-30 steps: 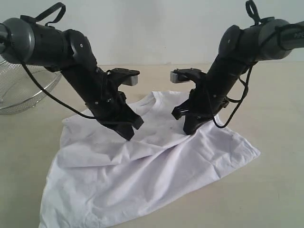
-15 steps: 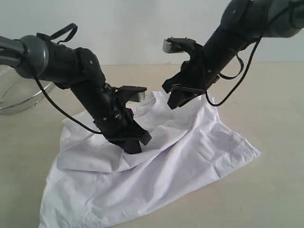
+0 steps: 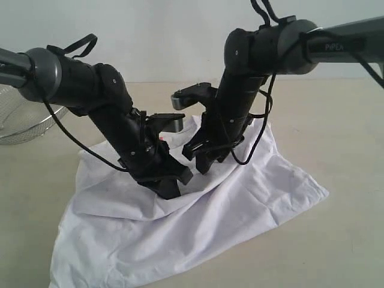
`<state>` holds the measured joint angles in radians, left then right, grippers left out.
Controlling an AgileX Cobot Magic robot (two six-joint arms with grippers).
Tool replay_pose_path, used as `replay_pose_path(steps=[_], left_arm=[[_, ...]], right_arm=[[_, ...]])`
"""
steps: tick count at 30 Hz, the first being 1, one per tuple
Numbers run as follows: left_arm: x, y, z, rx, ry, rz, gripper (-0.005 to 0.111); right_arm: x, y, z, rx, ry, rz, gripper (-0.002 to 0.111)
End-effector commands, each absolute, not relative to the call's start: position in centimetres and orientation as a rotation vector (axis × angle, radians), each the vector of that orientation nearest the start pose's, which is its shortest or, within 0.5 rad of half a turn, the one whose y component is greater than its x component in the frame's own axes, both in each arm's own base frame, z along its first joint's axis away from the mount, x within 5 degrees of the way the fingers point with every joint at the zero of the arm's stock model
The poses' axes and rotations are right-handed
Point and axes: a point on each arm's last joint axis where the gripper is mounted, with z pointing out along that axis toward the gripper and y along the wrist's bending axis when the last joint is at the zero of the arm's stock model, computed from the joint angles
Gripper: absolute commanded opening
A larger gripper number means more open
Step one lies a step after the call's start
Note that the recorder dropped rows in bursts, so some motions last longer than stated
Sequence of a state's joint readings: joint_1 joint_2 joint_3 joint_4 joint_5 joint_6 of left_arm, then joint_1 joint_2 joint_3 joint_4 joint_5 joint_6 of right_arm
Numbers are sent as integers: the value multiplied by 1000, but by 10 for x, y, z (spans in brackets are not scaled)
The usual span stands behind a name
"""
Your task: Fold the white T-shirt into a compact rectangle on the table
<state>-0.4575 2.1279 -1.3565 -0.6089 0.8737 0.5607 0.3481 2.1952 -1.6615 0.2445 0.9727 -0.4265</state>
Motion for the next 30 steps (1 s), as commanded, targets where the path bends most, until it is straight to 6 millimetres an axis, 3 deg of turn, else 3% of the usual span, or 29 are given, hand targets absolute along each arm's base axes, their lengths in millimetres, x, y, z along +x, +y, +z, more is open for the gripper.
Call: replay_pose_path(steps=[1, 5, 14, 20, 24, 30], left_arm=[[337, -215, 121, 935, 2878, -755, 4], [337, -215, 121, 938, 2876, -758, 4], [337, -215, 121, 937, 2875, -757, 4], [337, -215, 121, 939, 2872, -756, 4], [338, -214, 126, 966, 2846, -745, 4], [344, -201, 163, 954, 2732, -668, 4]], right_arm=[[417, 165, 147, -919, 2846, 218, 55], [419, 166, 142, -899, 2839, 227, 52], [419, 166, 142, -928, 2828, 225, 0], [416, 165, 142, -1019, 2823, 224, 0], [420, 167, 153, -1015, 2785, 223, 0], [423, 168, 174, -995, 2719, 216, 0]])
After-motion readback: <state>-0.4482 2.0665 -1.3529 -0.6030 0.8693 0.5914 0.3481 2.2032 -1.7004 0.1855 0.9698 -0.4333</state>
